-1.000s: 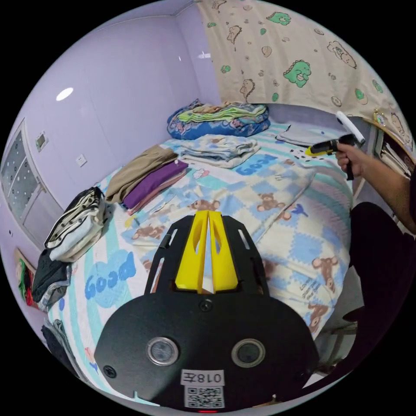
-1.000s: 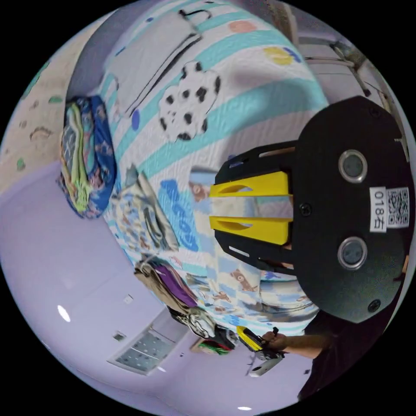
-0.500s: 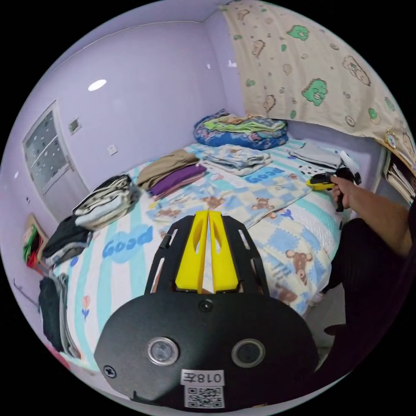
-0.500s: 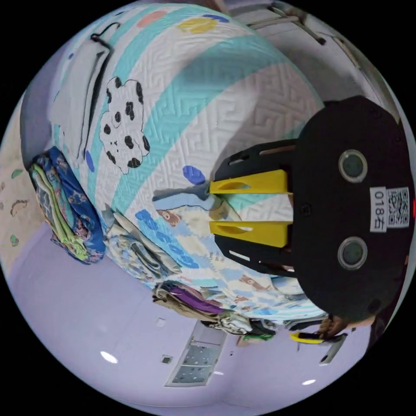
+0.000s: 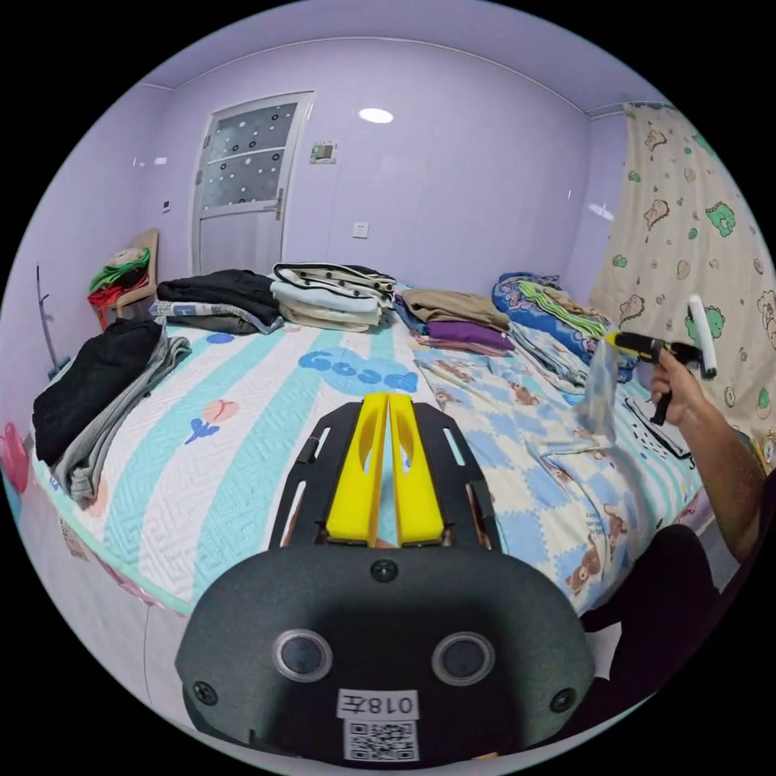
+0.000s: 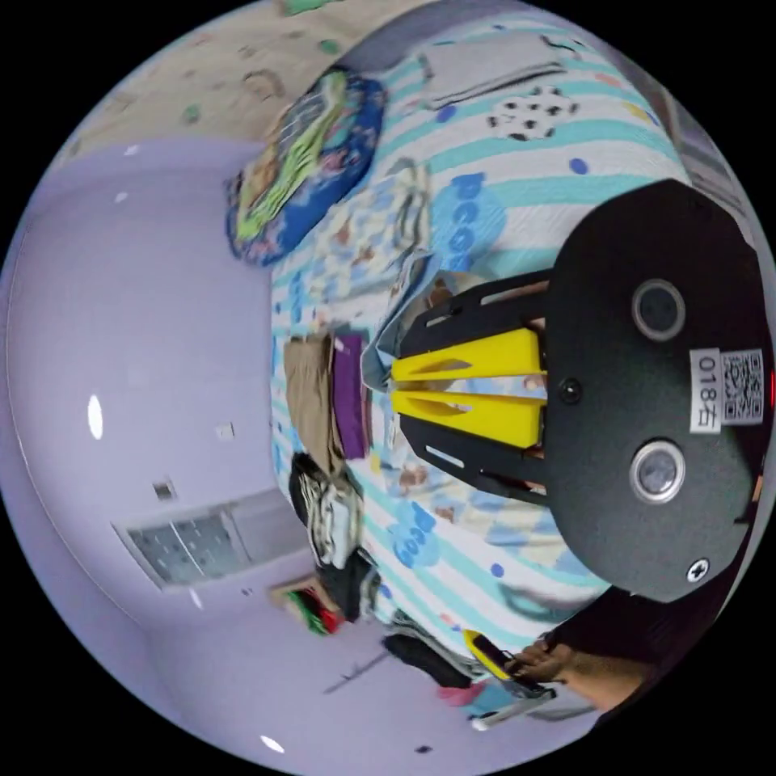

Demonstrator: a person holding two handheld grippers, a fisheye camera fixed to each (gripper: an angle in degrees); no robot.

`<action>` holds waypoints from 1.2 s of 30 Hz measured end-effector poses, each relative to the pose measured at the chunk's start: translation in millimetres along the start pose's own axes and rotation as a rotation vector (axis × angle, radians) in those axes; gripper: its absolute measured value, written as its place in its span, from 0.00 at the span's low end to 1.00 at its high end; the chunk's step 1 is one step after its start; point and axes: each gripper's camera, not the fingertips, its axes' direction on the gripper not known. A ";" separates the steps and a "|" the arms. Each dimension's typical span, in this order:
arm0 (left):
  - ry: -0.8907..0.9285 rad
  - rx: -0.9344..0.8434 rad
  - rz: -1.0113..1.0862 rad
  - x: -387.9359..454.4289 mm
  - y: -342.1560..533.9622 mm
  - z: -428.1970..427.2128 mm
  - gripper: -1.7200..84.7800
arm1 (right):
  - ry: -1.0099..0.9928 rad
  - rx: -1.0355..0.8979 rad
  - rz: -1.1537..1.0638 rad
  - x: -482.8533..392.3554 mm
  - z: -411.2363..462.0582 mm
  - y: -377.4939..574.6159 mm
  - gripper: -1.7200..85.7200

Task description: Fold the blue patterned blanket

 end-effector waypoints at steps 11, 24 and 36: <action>0.063 -0.024 -0.141 -36.5 40.3 58.4 0.01 | 0.144 -0.290 -0.588 -245.2 154.0 70.7 0.04; 0.163 -0.052 -0.165 -31.0 57.4 106.4 0.01 | -0.292 -0.353 -0.534 -201.8 121.1 35.7 0.13; 0.386 -0.157 -0.135 8.8 41.5 140.3 0.01 | -0.303 -0.337 0.132 38.4 49.4 58.3 0.11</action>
